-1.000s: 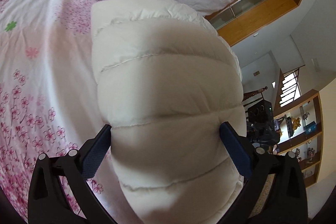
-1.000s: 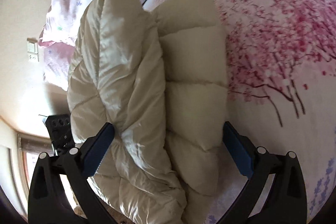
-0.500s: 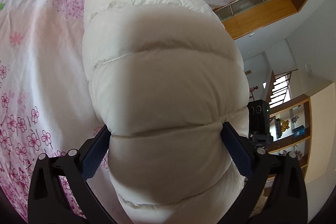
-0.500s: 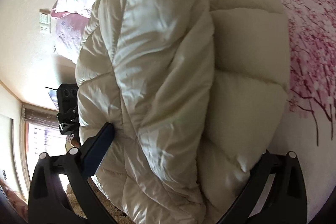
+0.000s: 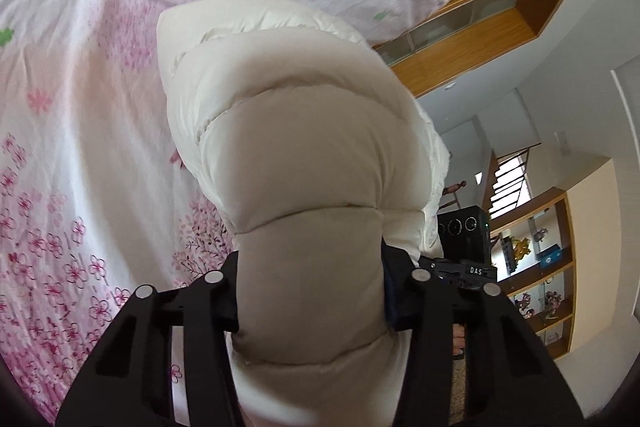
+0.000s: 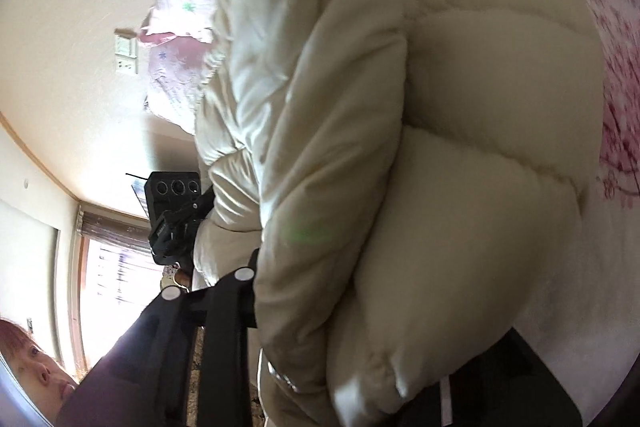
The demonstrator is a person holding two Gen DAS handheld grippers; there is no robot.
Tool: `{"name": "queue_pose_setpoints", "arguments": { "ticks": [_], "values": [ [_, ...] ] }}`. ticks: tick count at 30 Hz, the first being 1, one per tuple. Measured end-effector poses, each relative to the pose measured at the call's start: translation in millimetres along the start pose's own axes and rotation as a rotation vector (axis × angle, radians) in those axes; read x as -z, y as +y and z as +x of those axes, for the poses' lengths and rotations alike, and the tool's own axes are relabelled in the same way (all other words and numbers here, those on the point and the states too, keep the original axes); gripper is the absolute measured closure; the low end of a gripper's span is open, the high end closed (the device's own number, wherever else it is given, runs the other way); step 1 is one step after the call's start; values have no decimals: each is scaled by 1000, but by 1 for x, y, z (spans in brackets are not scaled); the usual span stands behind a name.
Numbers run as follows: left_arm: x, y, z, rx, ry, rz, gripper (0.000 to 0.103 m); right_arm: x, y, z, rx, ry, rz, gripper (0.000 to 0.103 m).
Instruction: Fold large clothes
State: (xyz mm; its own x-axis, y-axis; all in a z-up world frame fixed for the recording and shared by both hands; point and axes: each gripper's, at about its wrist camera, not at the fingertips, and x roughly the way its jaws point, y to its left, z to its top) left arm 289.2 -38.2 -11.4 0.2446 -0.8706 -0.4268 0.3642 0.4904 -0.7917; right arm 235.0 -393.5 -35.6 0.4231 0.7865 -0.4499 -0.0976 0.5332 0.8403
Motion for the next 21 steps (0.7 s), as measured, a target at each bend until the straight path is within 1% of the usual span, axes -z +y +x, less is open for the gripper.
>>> {"name": "queue_pose_setpoints", "arguments": {
  "ticks": [3,6,10,12,14,17,20,21],
  "values": [
    [-4,-4,-26,8,-57,12,57,-7,30,7,-17,-2,-79,78],
    [-9,-4,-55,-18,-121,26,57,-18,57,30,-29,15,-137,78],
    [-14,9,-109,-102,-218,25,57,-32,88,80,-43,64,-193,78],
    [-14,17,-128,-150,-250,21,57,-38,100,110,-47,85,-214,78],
    [-17,30,-146,-211,-276,7,57,-42,105,137,-54,105,-207,78],
    [-20,56,-163,-283,-286,-38,57,-44,102,178,-49,139,-170,78],
    [-17,85,-170,-332,-267,-80,57,-39,93,210,-16,167,-121,76],
    [-16,93,-169,-336,-258,-95,56,-36,87,219,0,173,-98,74]
  ]
}}
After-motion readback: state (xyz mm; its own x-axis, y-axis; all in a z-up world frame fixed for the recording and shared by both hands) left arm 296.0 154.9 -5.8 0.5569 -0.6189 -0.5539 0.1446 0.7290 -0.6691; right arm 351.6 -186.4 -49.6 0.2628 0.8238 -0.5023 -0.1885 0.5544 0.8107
